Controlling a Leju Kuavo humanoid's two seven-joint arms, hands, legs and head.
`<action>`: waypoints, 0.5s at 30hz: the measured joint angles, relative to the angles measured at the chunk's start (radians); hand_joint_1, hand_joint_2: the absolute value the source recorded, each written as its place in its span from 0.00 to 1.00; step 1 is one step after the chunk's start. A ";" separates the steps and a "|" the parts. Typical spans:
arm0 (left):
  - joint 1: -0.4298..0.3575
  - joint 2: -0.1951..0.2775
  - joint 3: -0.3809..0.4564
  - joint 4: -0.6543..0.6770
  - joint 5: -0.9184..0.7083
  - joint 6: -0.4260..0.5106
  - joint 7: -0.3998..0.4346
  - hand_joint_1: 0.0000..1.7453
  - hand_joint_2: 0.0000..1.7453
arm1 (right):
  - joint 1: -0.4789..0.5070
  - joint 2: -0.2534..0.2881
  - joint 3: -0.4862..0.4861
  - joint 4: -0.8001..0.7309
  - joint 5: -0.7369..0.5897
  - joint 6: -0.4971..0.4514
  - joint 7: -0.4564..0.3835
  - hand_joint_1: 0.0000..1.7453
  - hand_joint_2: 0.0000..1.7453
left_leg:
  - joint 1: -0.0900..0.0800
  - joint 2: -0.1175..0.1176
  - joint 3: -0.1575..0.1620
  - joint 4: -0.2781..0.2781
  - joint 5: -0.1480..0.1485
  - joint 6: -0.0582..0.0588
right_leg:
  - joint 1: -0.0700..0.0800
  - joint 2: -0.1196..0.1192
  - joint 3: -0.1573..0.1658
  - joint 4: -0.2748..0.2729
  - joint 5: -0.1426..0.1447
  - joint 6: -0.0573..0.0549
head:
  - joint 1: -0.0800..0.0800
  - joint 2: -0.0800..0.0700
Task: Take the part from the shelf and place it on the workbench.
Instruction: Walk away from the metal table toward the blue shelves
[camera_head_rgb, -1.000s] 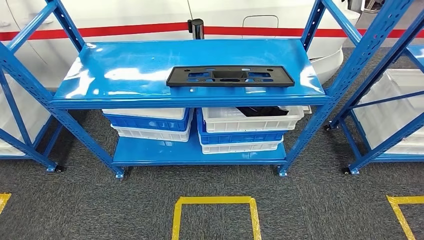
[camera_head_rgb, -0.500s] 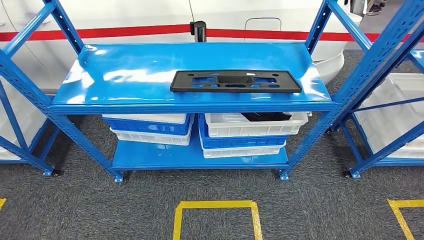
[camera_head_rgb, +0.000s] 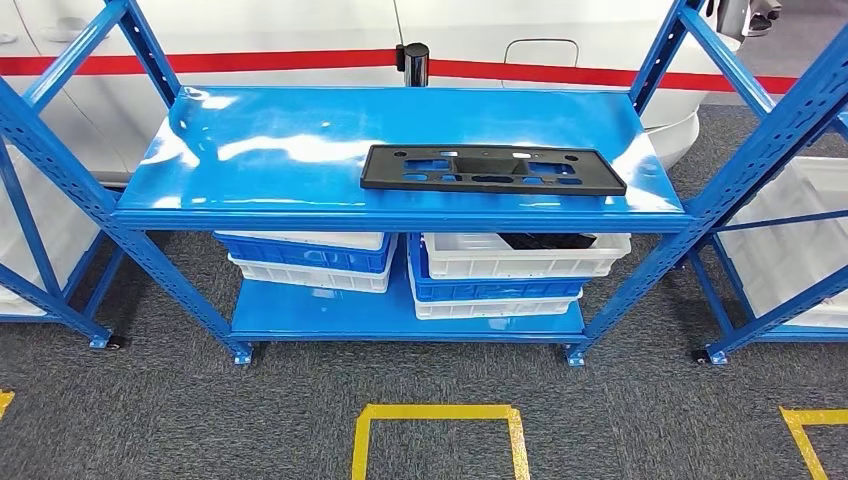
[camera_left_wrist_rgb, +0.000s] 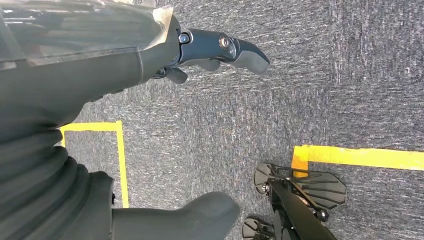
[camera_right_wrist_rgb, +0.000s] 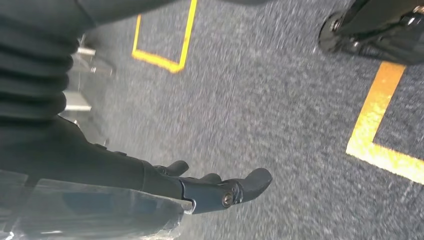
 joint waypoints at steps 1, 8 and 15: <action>0.005 0.004 -0.018 -0.005 0.019 -0.005 0.003 0.00 0.00 | 0.007 -0.001 0.008 -0.004 -0.027 0.005 -0.005 0.00 0.00 | 0.000 0.000 0.001 0.000 0.000 0.001 | 0.000 0.000 0.000 0.000 0.000 0.003 | 0.000 0.000; 0.038 0.029 -0.144 -0.034 0.150 -0.044 0.020 0.00 0.00 | 0.053 -0.010 0.060 -0.032 -0.207 0.041 -0.040 0.00 0.00 | 0.004 0.000 0.005 0.000 0.000 0.000 | 0.000 0.000 0.002 0.000 0.000 0.004 | 0.000 0.000; 0.073 0.052 -0.271 -0.065 0.283 -0.083 0.039 0.00 0.25 | 0.098 -0.020 0.114 -0.062 -0.388 0.077 -0.075 0.00 1.00 | 0.007 0.000 0.006 0.000 0.000 0.000 | 0.001 0.000 0.004 0.000 0.000 0.003 | 0.000 0.000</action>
